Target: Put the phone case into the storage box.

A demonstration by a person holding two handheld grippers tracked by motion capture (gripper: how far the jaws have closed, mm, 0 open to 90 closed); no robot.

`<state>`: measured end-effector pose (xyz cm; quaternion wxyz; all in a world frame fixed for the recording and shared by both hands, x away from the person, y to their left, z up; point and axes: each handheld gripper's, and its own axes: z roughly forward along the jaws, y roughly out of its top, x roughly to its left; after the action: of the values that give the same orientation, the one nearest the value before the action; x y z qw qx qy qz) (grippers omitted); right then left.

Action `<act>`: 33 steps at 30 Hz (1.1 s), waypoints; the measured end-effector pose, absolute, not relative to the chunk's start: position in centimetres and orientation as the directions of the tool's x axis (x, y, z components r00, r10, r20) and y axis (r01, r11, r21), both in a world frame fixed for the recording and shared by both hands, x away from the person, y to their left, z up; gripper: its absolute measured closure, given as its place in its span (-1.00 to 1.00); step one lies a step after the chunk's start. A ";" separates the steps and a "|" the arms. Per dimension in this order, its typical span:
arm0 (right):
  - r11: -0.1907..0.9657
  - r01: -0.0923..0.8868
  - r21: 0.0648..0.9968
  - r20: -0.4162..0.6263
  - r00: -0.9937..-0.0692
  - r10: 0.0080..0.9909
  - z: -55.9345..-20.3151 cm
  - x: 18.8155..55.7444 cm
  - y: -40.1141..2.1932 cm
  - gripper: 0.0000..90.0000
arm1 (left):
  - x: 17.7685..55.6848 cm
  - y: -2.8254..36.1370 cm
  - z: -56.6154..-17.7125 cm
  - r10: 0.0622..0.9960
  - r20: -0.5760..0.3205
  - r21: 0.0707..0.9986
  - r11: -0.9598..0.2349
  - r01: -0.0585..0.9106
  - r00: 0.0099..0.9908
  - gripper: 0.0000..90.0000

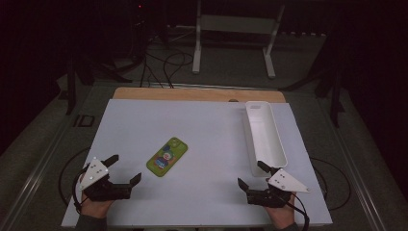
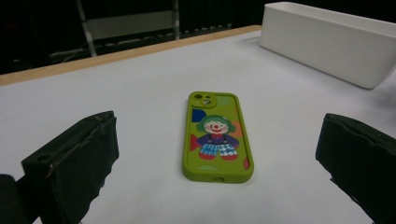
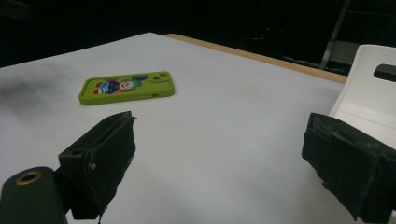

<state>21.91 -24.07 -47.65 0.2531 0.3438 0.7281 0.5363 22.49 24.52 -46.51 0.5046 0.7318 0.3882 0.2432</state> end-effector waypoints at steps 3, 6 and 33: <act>0.184 0.226 0.957 0.002 -0.635 0.772 -47.6 21.9 -24.1 -0.80 | 22.5 24.4 -46.3 0.813 -0.037 0.926 -0.190 0.325 0.581 -1.00; 0.181 0.225 0.957 0.004 -0.638 0.770 -47.6 21.9 -24.1 -0.80 | 22.6 24.3 -45.9 0.816 -0.036 0.923 -0.194 0.332 0.577 -1.00; 0.169 0.226 0.959 0.015 -0.638 0.770 -47.5 21.7 -23.9 -0.80 | 24.7 23.0 -44.7 0.809 -0.026 0.881 -0.260 0.396 0.587 -1.00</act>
<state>21.74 -23.93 -47.47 0.2493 0.3445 0.7228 0.5446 24.69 23.00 -44.72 0.4624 0.7616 0.3955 0.2232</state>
